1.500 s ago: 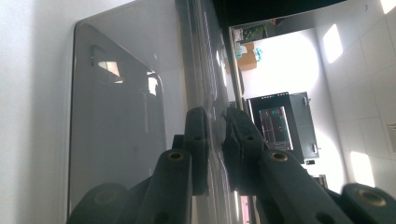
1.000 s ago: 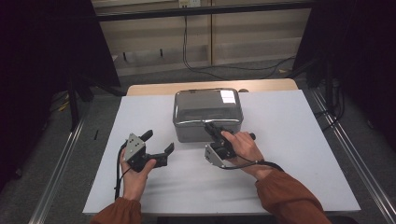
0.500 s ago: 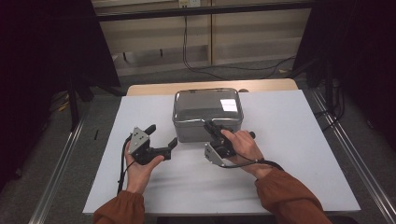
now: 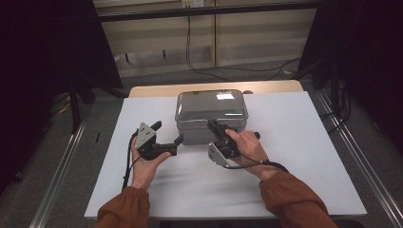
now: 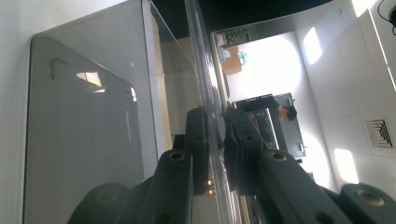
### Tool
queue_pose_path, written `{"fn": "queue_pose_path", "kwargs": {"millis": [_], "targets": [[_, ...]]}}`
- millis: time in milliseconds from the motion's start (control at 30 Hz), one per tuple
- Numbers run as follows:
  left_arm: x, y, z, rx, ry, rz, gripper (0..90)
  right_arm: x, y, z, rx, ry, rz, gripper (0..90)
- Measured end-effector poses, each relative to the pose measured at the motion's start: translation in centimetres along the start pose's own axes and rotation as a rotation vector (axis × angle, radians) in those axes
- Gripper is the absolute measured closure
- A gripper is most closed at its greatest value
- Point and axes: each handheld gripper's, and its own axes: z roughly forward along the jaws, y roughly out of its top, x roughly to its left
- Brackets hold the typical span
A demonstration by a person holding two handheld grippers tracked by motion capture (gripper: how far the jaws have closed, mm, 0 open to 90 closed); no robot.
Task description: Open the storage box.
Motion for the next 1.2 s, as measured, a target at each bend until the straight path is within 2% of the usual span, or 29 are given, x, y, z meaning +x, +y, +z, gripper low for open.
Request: {"fn": "queue_pose_path", "kwargs": {"millis": [233, 333, 533, 567, 700, 800, 933, 1067, 1167, 1200], "targets": [[0.2, 0.1, 0.9, 0.009, -0.006, 0.0, 2.4, -0.6, 0.2, 0.2, -0.001, -0.007, -0.007, 80.3], [0.3, 0.6, 1.5, 0.005, 0.001, 0.025, 2.4, -0.9, 0.2, 0.2, 0.001, -0.01, -0.007, 80.4], [0.6, 1.1, 2.3, 0.002, 0.01, 0.02, 2.4, -1.2, 0.2, 0.2, 0.001, -0.012, -0.009, 80.6], [0.8, 1.2, 2.7, 0.009, 0.01, 0.029, 2.4, -1.2, 0.2, 0.2, -0.001, -0.012, -0.009, 80.6], [1.2, 1.3, 3.4, -0.003, 0.014, 0.011, 2.8, -1.4, 0.3, 0.3, 0.0, -0.013, -0.008, 80.7], [1.3, 1.4, 3.7, 0.005, 0.008, 0.02, 2.8, -1.7, 0.3, 0.3, -0.001, -0.016, -0.011, 80.8], [1.2, 1.6, 4.6, -0.002, 0.009, 0.016, 3.4, -1.9, 0.3, 0.4, -0.005, -0.018, -0.02, 80.9], [1.3, 1.8, 5.2, -0.016, 0.018, 0.006, 4.2, -2.0, 0.3, 0.4, -0.002, -0.018, -0.007, 80.8], [1.2, 2.1, 5.4, -0.02, 0.018, 0.016, 4.5, -2.0, 0.3, 0.4, -0.003, -0.017, -0.014, 80.8], [1.1, 2.3, 5.5, -0.032, 0.028, -0.003, 6.0, -1.9, 0.3, 0.4, -0.003, -0.02, -0.017, 80.8]]}}
